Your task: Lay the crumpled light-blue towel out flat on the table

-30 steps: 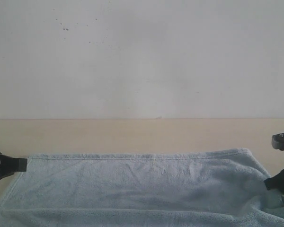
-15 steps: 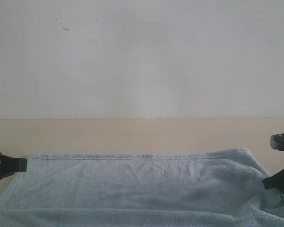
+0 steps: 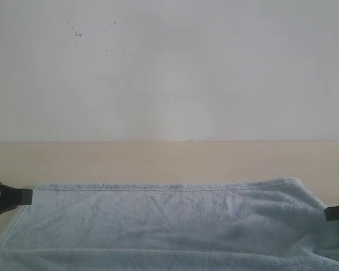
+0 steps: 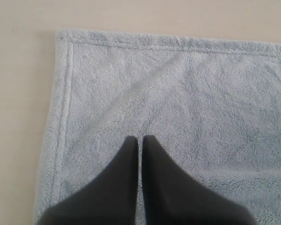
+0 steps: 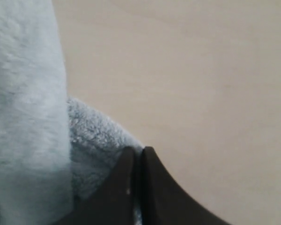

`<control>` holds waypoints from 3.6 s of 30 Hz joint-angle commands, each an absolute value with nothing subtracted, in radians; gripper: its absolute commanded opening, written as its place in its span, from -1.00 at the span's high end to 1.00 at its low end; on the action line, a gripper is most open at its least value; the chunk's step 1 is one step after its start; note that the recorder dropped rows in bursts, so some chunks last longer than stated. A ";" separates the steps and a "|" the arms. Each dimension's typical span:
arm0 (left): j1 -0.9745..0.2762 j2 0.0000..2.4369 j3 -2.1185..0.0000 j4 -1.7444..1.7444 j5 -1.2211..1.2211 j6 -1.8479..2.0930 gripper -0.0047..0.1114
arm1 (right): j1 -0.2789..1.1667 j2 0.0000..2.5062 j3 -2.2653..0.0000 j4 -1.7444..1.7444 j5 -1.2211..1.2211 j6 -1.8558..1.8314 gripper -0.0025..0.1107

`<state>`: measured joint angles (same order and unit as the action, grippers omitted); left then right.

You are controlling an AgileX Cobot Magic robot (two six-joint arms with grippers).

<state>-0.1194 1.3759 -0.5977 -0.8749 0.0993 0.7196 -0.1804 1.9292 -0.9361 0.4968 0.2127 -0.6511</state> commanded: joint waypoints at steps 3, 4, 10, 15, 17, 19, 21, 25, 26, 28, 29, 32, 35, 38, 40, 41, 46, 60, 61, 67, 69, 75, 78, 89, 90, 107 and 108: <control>-0.126 1.370 -0.593 -0.900 0.097 0.711 0.85 | -0.385 1.868 -0.930 0.440 0.285 -0.644 0.96; -0.126 1.370 -0.593 -0.900 0.097 0.711 0.85 | -0.413 1.866 -0.930 0.435 0.303 -0.642 0.96; -0.126 1.370 -0.593 -0.900 0.097 0.711 0.85 | -0.551 1.864 -0.930 0.447 0.371 -0.630 0.96; -0.126 1.370 -0.593 -0.900 0.097 0.711 0.85 | -0.502 1.835 -0.930 0.694 0.410 -0.879 0.69; -0.126 1.370 -0.593 -0.900 0.097 0.711 0.85 | -0.461 1.813 -0.930 0.859 0.426 -1.006 0.45; -0.126 1.370 -0.593 -0.900 0.097 0.711 0.85 | -0.420 1.791 -0.932 0.967 0.419 -1.077 0.19; -0.126 1.370 -0.593 -0.900 0.100 0.711 0.85 | -0.391 1.776 -0.942 0.979 0.403 -1.073 0.07; -0.126 1.370 -0.593 -0.902 0.098 0.711 0.85 | -0.348 1.774 -0.985 0.979 0.434 -1.084 0.08; -0.126 1.370 -0.593 -0.905 0.095 0.711 0.85 | -0.332 1.778 -0.991 0.975 0.439 -1.092 0.08; -0.126 1.370 -0.593 -0.908 0.093 0.711 0.85 | -0.292 1.788 -0.991 0.973 0.427 -1.118 0.08; -0.126 1.370 -0.593 -0.908 0.093 0.711 0.85 | -0.276 1.792 -0.991 0.973 0.425 -1.133 0.08; -0.126 1.370 -0.593 -0.908 0.093 0.711 0.85 | -0.216 1.818 -0.991 0.973 0.414 -1.162 0.22; -0.126 1.370 -0.593 -0.908 0.097 0.711 0.85 | -0.175 1.844 -0.991 0.973 0.396 -1.162 0.48; -0.126 1.370 -0.593 -0.908 0.097 0.711 0.85 | -0.157 1.852 -0.989 0.973 0.387 -1.159 0.73; -0.126 1.370 -0.593 -0.908 0.097 0.711 0.85 | -0.157 1.858 -0.989 0.973 0.400 -1.164 0.94; -0.126 1.370 -0.593 -0.908 0.096 0.711 0.85 | -0.157 1.862 -0.989 0.971 0.408 -1.167 0.95; -0.126 1.370 -0.593 -0.908 0.096 0.711 0.85 | -0.157 1.909 -0.989 0.971 0.453 -1.169 0.96; -0.126 1.370 -0.593 -0.908 0.091 0.711 0.85 | -0.051 1.968 -0.989 0.971 0.526 -1.234 0.96; -0.126 1.370 -0.593 -0.908 0.091 0.711 0.85 | -0.025 1.968 -0.989 0.971 0.531 -1.240 0.96; -0.126 1.370 -0.593 -0.908 0.091 0.711 0.85 | 0.116 1.968 -0.989 0.973 0.529 -1.243 0.96; -0.126 1.370 -0.593 -0.908 0.091 0.711 0.85 | 0.156 1.968 -0.989 0.973 0.471 -1.243 0.96; -0.126 1.370 -0.593 -0.908 0.095 0.711 0.85 | 0.168 1.937 -0.991 0.973 0.258 -1.205 0.96; -0.126 1.370 -0.593 -0.908 0.087 0.711 0.85 | 0.168 1.898 -0.991 0.963 0.167 -1.207 0.96; -0.126 1.370 -0.593 -0.908 0.078 0.711 0.85 | 0.168 1.874 -0.989 0.953 0.015 -1.207 0.96; -0.126 1.370 -0.593 -0.908 0.078 0.711 0.85 | 0.168 1.874 -0.989 0.953 0.007 -1.207 0.96; -0.126 1.372 -0.593 -0.908 0.059 0.711 0.85 | 0.166 1.802 -0.989 1.104 0.077 -1.218 0.96; -0.126 1.374 -0.593 -0.908 0.057 0.711 0.85 | 0.166 1.780 -0.989 1.104 0.129 -1.227 0.96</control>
